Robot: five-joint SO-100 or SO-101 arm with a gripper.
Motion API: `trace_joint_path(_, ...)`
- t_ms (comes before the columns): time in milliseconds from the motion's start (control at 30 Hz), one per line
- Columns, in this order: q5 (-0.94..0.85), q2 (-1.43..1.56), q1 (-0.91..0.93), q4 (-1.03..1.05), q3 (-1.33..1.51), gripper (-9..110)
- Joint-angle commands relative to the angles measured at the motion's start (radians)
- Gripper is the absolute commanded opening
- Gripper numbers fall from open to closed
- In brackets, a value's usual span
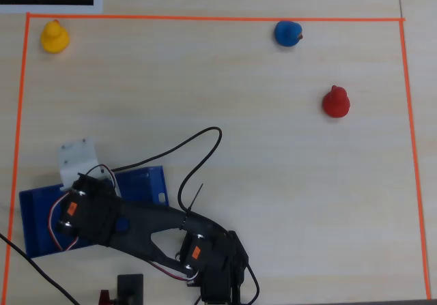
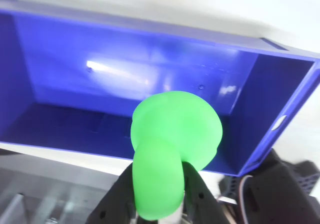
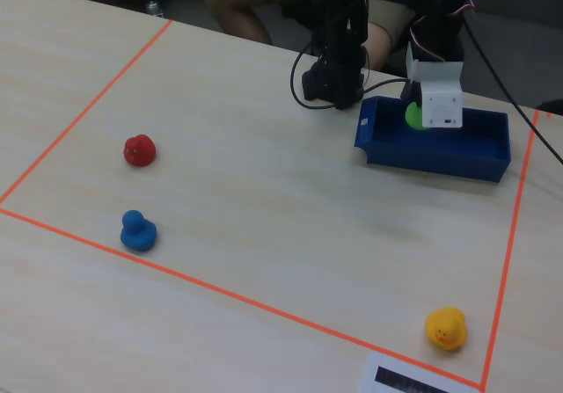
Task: Grasp green duck and put it into box.
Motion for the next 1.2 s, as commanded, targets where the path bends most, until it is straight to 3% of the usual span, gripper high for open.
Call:
trace_joint_path(0,-0.026,0.052,-0.025,0.012,-0.003,13)
trace_joint_path(67,-0.038,0.052,-0.02,0.008,-0.008,22)
trace_joint_path(300,-0.069,0.074,0.023,-0.035,-0.009,33)
trace_joint_path(367,-0.069,0.083,0.049,-0.064,-0.014,29)
trace_joint_path(500,-0.038,0.114,0.212,-0.173,-0.091,2)
trace_joint_path(700,-0.107,0.212,0.546,-0.364,-0.123,0)
trace_joint_path(967,-0.291,0.52,0.91,-0.828,0.31,0)
trace_joint_path(1167,-0.451,0.844,1.065,-1.095,0.799,0)
